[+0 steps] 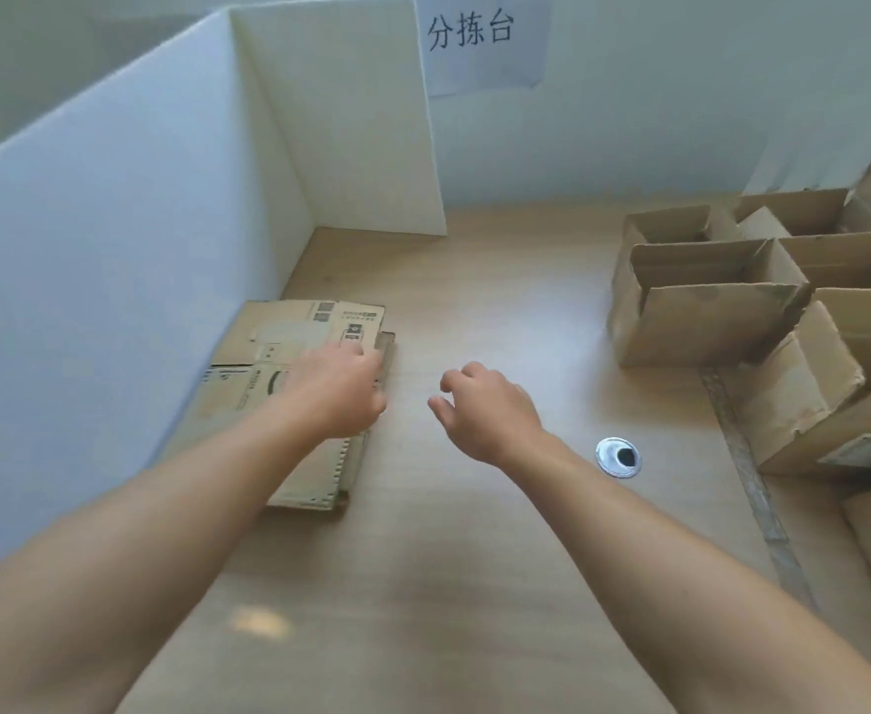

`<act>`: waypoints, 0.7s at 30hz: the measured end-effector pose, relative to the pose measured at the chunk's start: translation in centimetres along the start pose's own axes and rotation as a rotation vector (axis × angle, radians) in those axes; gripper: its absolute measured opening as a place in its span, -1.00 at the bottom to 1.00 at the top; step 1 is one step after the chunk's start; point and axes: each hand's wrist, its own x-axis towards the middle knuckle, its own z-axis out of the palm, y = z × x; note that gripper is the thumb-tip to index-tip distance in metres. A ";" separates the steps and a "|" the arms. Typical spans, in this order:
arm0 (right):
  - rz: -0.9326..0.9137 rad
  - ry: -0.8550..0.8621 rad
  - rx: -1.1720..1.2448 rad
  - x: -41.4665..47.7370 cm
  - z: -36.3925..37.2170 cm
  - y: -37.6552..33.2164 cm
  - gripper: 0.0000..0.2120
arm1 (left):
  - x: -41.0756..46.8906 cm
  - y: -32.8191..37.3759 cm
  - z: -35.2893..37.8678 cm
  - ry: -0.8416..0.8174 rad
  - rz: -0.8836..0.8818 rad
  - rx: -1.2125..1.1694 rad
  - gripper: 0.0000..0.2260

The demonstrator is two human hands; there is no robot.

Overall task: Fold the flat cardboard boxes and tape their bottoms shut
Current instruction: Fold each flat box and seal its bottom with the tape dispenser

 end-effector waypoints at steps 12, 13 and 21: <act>0.267 -0.132 0.522 -0.2 9.9 -14.0 -0.49 | -9.9 -13.2 13.6 -0.214 -0.041 -0.261 -0.15; 0.317 -0.084 0.633 -0.7 10.2 -14.5 -0.50 | -10.0 -13.2 14.0 -0.142 -0.044 -0.225 -0.20; 0.331 0.070 0.777 -5.1 6.7 -11.9 -0.58 | -11.7 -11.7 10.9 0.624 -0.002 -0.473 -0.72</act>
